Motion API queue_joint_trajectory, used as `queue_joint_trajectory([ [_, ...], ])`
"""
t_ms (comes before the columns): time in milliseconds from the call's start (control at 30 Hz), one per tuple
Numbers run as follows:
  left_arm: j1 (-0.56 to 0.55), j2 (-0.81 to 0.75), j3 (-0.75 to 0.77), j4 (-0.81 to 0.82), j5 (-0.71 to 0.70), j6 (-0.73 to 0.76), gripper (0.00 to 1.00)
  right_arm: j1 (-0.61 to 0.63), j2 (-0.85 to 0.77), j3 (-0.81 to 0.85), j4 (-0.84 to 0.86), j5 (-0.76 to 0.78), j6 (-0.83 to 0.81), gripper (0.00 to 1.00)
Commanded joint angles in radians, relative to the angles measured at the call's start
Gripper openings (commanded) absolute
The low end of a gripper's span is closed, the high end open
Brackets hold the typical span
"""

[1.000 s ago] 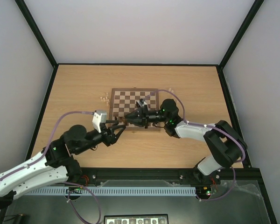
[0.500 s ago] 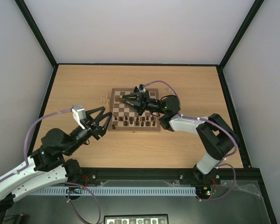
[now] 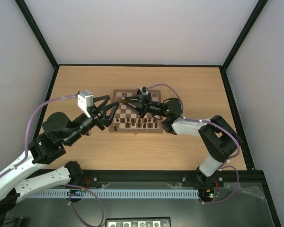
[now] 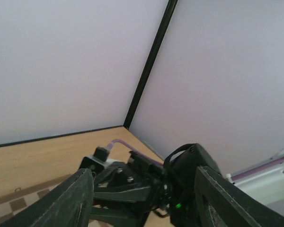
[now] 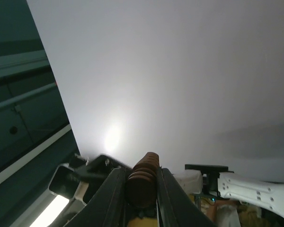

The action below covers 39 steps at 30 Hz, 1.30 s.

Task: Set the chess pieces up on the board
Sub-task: Place the chess piece on the chessboard.

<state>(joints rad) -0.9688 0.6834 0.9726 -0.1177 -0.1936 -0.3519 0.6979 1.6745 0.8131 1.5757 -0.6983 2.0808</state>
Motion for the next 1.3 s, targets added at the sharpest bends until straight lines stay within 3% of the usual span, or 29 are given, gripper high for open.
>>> queue_joint_trajectory([
  [0,0.049,-0.020,0.036,-0.140,0.162,-0.027,0.61,-0.011,-0.112,-0.105,0.319,-0.046,0.159,0.12],
  [167,0.065,-0.028,0.038,-0.201,0.228,-0.119,0.63,-0.045,-0.239,-0.194,0.277,-0.078,0.094,0.12],
  [233,0.072,-0.021,0.041,-0.220,0.244,-0.189,0.63,-0.049,-0.298,-0.177,0.163,-0.131,-0.028,0.10],
  [300,0.088,-0.020,0.037,-0.220,0.298,-0.255,0.63,-0.049,-0.419,-0.153,-0.094,-0.183,-0.259,0.09],
  [433,0.121,-0.032,0.046,-0.200,0.418,-0.390,0.68,-0.042,-0.687,-0.036,-0.839,-0.147,-0.910,0.08],
  [633,0.169,0.028,0.022,-0.075,0.652,-0.563,0.68,-0.034,-0.854,0.008,-1.238,-0.038,-1.316,0.06],
  [800,0.223,0.028,-0.073,0.166,0.818,-0.726,0.67,-0.027,-0.917,-0.083,-1.229,0.015,-1.406,0.05],
  [900,0.225,0.019,-0.132,0.288,0.838,-0.792,0.67,-0.015,-0.910,-0.124,-1.175,0.026,-1.400,0.05],
  [1267,0.226,0.000,-0.235,0.361,0.810,-0.780,0.62,0.042,-0.888,-0.132,-1.052,0.053,-1.371,0.04],
])
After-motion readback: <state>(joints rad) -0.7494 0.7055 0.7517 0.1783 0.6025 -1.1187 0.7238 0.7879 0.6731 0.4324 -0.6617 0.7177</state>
